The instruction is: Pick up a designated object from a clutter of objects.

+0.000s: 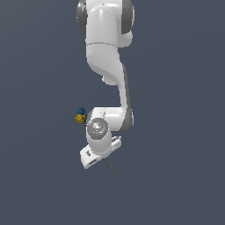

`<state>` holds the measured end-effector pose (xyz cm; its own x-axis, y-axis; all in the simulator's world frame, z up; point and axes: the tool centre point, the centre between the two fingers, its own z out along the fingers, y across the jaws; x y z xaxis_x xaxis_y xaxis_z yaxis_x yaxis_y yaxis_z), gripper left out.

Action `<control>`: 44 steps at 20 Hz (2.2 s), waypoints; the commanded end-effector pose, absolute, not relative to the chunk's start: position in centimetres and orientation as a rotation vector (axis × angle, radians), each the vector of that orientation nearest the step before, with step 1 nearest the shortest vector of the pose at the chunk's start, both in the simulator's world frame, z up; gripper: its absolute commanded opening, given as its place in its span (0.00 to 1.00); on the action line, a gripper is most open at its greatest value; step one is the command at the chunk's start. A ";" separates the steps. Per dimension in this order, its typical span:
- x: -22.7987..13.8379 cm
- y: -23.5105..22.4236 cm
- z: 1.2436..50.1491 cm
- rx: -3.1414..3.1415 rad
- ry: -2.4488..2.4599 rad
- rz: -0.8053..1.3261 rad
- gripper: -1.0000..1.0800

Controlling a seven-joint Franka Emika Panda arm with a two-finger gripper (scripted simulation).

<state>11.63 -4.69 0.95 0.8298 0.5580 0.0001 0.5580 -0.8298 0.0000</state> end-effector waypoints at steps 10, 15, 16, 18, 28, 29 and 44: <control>11.6 -4.8 2.9 -3.005 -0.916 0.000 0.00; 11.5 -4.9 6.1 -3.005 -0.916 0.000 0.00; 11.5 -5.0 7.0 -3.005 -0.916 0.000 0.00; 11.5 -5.0 8.9 -3.005 -0.916 0.000 0.00; 11.5 -5.5 20.7 -3.005 -0.916 0.000 0.00; 11.5 -5.6 21.9 -3.005 -0.916 0.000 0.00; 11.9 -6.2 36.5 -3.005 -0.916 0.000 0.00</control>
<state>11.89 -6.19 35.49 0.8300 0.5578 0.0007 0.5578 -0.8300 0.0007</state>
